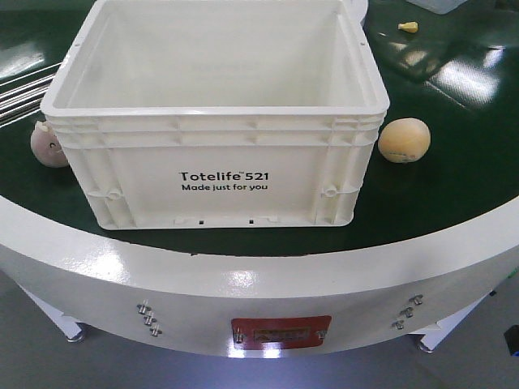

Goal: Place moving items into box and shelve
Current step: 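Move the left gripper down toward the pink ball beside the crate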

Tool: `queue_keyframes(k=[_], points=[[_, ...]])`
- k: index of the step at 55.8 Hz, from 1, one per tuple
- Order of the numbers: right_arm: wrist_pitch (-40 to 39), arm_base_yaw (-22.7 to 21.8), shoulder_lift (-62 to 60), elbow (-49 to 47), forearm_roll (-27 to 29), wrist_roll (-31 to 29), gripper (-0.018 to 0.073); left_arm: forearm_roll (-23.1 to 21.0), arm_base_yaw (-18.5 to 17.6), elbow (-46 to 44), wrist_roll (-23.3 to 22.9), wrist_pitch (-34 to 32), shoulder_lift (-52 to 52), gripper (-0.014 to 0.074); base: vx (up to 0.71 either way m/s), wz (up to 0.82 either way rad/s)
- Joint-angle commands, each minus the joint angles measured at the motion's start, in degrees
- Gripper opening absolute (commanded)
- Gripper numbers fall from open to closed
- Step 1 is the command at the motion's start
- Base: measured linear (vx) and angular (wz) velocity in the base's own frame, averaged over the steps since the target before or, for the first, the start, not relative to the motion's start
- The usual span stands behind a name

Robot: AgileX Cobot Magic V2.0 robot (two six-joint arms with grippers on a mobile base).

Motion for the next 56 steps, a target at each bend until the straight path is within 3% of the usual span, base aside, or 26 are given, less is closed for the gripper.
queue_keyframes(k=[1, 22, 33, 45, 49, 50, 56], points=[[-4.4, 0.1, -0.4, 0.3, -0.4, -0.3, -0.0008, -0.1, 0.0, 1.8, -0.6, -4.5, -0.8, -0.0007, 0.00, 0.00], [-4.4, 0.1, -0.4, 0.3, -0.4, -0.3, -0.0008, -0.1, 0.0, 1.0, -0.9, -5.9, -0.8, -0.0007, 0.00, 0.00], [-4.4, 0.1, -0.4, 0.3, -0.4, -0.4, -0.0008, -0.1, 0.0, -5.8, -1.8, 1.8, 0.8, -0.0007, 0.00, 0.00], [-4.4, 0.1, -0.4, 0.3, -0.4, -0.7, -0.0008, -0.1, 0.0, -16.2, -2.3, 2.5, 13.2, -0.0007, 0.00, 0.00], [-4.9, 0.1, -0.4, 0.3, -0.4, -0.7, -0.0008, -0.1, 0.0, -20.8, -2.3, 2.2, 19.3, -0.0007, 0.00, 0.00], [-5.4, 0.1, -0.4, 0.3, -0.4, -0.7, -0.0008, -0.1, 0.0, -27.2, -2.3, 2.5, 26.5, -0.0007, 0.00, 0.00], [-5.4, 0.1, -0.4, 0.3, -0.4, -0.7, -0.0008, -0.1, 0.0, -33.7, -2.3, 2.7, 35.2, -0.0007, 0.00, 0.00]])
